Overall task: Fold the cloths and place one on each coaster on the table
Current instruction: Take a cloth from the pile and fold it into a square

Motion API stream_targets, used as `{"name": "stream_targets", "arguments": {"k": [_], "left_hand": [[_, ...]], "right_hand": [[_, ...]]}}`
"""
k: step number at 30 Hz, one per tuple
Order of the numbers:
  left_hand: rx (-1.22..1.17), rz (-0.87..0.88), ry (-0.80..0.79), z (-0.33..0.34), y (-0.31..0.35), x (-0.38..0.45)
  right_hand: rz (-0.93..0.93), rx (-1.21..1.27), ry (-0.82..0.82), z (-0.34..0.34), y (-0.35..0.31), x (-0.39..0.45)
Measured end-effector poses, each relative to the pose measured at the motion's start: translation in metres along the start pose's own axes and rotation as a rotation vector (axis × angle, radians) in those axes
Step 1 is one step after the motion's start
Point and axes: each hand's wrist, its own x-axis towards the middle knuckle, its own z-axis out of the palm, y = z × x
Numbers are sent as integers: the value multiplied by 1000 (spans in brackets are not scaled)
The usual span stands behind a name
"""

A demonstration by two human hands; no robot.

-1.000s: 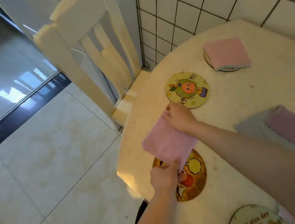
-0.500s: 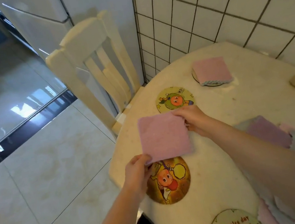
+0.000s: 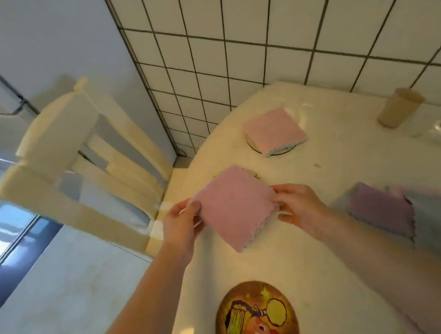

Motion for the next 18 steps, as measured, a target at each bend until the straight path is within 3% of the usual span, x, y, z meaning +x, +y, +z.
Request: {"name": "stream_targets", "arguments": {"k": [7, 11, 18], "left_hand": [[368, 107, -62, 24, 21, 86], [569, 136, -110, 30, 17, 118], [756, 205, -108, 27, 10, 129]], "right_hand": [[-84, -151, 294, 14, 13, 30], [-36, -232, 440, 22, 32, 45], [-51, -402, 565, 28, 43, 60]]}}
